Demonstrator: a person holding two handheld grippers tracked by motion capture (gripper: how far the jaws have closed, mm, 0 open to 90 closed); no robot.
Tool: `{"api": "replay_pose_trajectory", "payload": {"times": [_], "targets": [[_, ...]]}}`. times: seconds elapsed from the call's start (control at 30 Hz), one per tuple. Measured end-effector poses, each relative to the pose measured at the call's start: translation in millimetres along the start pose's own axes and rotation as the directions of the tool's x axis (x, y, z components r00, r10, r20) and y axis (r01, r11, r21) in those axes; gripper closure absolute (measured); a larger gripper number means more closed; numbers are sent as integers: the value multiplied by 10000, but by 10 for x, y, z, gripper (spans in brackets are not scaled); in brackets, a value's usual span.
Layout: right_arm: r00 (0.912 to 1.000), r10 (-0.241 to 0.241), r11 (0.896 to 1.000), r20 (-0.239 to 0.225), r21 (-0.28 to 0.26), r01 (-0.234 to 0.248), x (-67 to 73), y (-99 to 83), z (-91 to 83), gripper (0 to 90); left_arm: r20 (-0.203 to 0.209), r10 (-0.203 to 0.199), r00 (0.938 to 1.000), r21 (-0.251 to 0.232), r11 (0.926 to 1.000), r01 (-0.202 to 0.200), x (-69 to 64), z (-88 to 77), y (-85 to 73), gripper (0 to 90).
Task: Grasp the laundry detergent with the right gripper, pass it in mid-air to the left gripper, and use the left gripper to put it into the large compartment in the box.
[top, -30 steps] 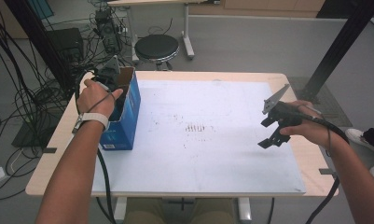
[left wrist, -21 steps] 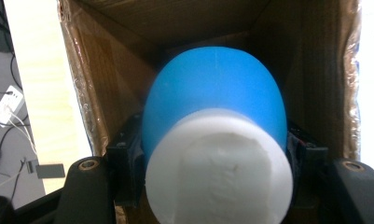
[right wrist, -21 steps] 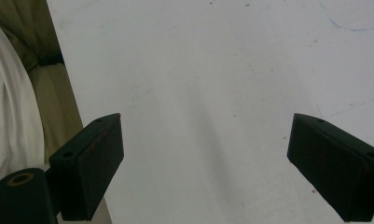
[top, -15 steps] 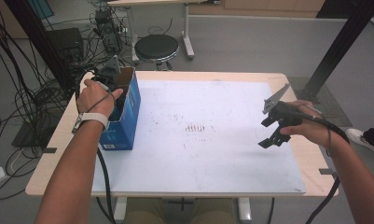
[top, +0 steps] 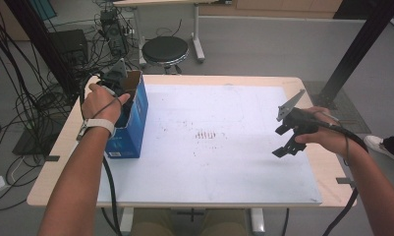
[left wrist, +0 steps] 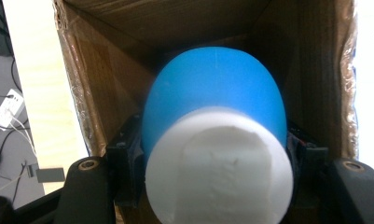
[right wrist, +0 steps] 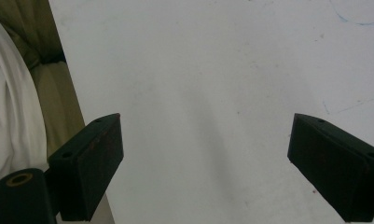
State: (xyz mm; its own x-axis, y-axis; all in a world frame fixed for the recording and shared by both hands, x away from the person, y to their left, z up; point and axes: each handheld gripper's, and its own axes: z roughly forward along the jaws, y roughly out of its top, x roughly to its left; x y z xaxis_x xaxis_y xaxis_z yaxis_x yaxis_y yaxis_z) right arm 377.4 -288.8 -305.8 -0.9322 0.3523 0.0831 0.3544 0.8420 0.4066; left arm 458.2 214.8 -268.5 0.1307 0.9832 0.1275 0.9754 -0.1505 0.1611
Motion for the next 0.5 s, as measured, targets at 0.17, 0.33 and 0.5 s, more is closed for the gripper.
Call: {"api": "replay_pose_trajectory", "payload": {"times": [0.17,0.33,0.5], "targets": [[10000,-3,10000,-62,99,3,-6,-5,22,105,35,-19,10000,7,10000,19,8,2,8,370],[10000,27,9999,-53,104,-27,-5,-10,19,105,121,-77,9999,-49,10000,77,14,-1,6,362],[10000,6,9999,-63,112,-6,4,-2,21,105,129,-5,9999,-109,9999,6,30,-16,1,284]]}}
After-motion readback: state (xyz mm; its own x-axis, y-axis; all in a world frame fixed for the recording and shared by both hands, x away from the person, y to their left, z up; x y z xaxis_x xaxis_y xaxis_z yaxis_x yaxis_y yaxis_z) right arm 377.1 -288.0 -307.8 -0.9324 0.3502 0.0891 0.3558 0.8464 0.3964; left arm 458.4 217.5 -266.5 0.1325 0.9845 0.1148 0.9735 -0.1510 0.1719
